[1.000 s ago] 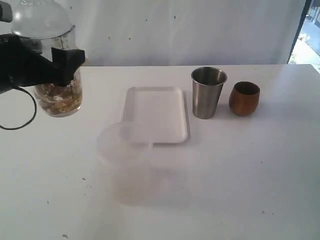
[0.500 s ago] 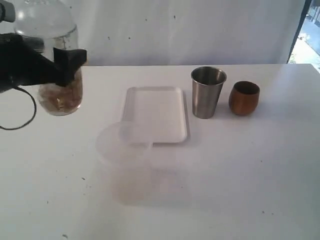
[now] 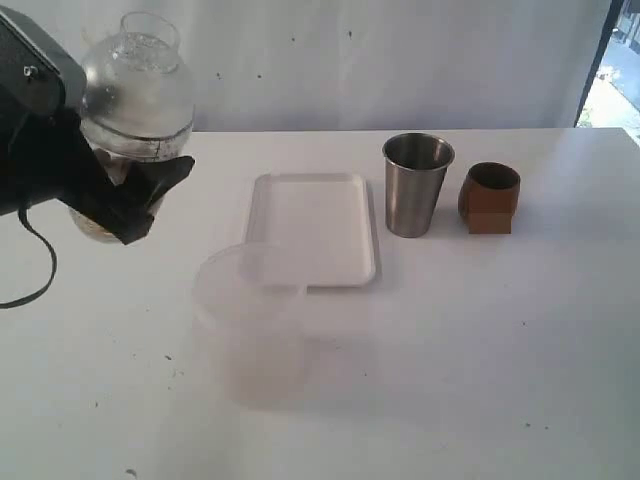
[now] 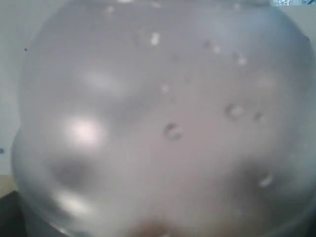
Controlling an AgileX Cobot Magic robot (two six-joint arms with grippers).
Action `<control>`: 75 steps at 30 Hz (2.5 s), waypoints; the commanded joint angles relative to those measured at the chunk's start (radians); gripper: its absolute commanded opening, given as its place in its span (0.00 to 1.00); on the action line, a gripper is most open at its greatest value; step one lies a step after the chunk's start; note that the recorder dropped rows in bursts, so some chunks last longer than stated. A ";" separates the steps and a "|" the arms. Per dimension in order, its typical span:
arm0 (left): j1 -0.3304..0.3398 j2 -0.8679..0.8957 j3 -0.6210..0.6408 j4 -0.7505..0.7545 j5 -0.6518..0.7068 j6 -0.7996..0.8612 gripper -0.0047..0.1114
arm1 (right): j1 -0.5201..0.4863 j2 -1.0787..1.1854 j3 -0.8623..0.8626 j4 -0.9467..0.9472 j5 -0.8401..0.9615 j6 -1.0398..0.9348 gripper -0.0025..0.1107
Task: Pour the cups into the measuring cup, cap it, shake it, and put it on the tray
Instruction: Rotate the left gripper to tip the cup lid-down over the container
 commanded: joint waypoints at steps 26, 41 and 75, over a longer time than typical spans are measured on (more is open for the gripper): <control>-0.001 0.173 0.035 -0.116 -0.144 0.957 0.04 | -0.002 -0.006 0.005 0.002 -0.005 0.005 0.02; -0.001 0.173 0.035 -0.116 -0.138 1.154 0.04 | -0.002 -0.006 0.005 0.002 -0.005 0.005 0.02; -0.001 0.173 0.035 -0.255 -0.153 1.689 0.04 | -0.002 -0.006 0.005 0.002 -0.005 0.005 0.02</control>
